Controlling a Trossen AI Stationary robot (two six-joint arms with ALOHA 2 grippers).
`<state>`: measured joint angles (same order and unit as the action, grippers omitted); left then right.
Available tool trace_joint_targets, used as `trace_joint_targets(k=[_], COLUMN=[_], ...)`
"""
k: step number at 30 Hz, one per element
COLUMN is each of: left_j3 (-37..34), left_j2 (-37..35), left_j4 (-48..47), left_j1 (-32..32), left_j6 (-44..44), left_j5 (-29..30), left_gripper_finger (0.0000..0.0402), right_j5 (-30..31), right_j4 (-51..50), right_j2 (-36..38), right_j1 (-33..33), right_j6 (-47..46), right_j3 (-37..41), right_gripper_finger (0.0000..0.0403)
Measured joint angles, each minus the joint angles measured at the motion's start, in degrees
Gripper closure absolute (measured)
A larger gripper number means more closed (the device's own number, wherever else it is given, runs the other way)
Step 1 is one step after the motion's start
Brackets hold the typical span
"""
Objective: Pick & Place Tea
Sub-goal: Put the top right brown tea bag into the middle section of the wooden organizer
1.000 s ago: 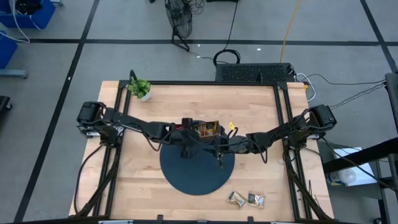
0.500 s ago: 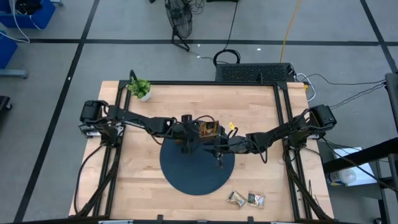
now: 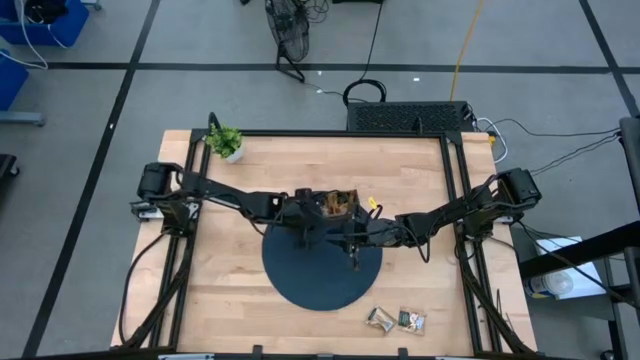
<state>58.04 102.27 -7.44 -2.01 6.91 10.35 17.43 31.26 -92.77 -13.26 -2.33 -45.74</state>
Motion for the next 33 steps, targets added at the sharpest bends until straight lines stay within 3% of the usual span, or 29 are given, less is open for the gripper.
trace_joint_targets(k=[4, 10, 14, 22, 27, 33], left_j3=[0.2, 0.4, 4.2, 14.3, 15.1, 15.3], left_j2=[-1.6, -3.5, -4.0, 0.6, 4.1, 7.4], left_j4=[-2.1, -3.2, -6.2, -15.4, -16.9, -16.5], left_j1=[-0.7, -0.7, -1.1, 0.9, 2.5, 2.7], left_j6=[0.4, 2.1, 3.5, 6.2, 6.5, 6.1], left_j5=[-0.6, 3.5, 5.6, 3.9, 0.8, 1.2], left_gripper_finger=[0.04, 0.04, 0.04, 0.0401, 0.0401, 0.0401], right_j5=[-0.1, -0.4, -1.2, -1.2, -1.0, 0.5], right_j4=[0.1, 0.4, 0.6, -0.7, -5.3, -7.0], right_j2=[0.0, 0.0, 0.0, 1.8, 6.6, 9.0], right_j1=[0.0, -0.1, -0.1, -0.9, -2.5, -4.2], right_j6=[0.0, 0.0, 0.0, 0.0, 0.0, 0.7], right_j3=[0.0, 0.0, 0.0, 0.0, -0.1, 0.1], right_gripper_finger=[0.0314, 0.0314, 0.0314, 0.0314, 0.0314, 0.0314])
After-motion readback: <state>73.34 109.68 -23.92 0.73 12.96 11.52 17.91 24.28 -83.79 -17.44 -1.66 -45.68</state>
